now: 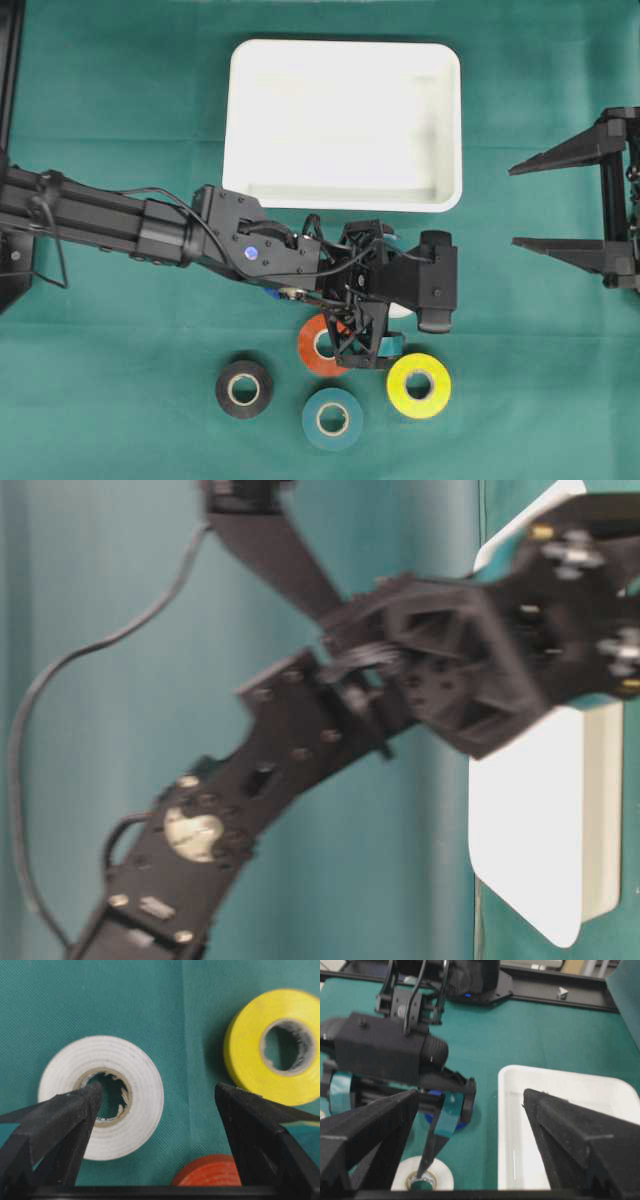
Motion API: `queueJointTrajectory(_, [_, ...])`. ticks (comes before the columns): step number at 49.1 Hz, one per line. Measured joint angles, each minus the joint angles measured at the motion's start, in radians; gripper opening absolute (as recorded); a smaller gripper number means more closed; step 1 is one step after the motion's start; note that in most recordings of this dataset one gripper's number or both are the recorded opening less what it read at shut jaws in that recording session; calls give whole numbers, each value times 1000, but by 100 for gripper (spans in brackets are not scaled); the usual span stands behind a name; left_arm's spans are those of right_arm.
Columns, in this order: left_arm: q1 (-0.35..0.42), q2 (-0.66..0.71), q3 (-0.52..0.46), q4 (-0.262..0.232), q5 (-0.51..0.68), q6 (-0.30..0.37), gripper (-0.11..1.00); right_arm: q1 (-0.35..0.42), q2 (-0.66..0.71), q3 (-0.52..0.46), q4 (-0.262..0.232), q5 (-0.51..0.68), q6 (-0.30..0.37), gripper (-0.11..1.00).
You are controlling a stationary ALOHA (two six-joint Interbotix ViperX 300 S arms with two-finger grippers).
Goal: Pick up the tape from a random location and place it into the white case.
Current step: 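Lower the left gripper into the white roll's core and grip it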
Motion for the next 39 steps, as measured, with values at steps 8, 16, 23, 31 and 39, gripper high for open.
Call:
queueJointTrajectory(8, [0, 34, 6, 0, -20, 0, 99, 0, 8, 0, 0, 0, 0, 91])
queueJointTrajectory(16, [9, 57, 15, 0, -46, 0, 99, 0, 18, 0, 0, -2, 0, 91])
queueJointTrajectory(23, [15, 69, 21, 0, -57, 0, 99, 0, 29, 0, 0, -2, 0, 91])
queueJointTrajectory(31, [15, 74, 25, 0, -60, 2, 97, 0, 31, 0, 0, -2, -2, 91])
queueJointTrajectory(39, [17, 74, 25, 0, -60, 0, 73, 0, 32, 0, 0, -2, 0, 91])
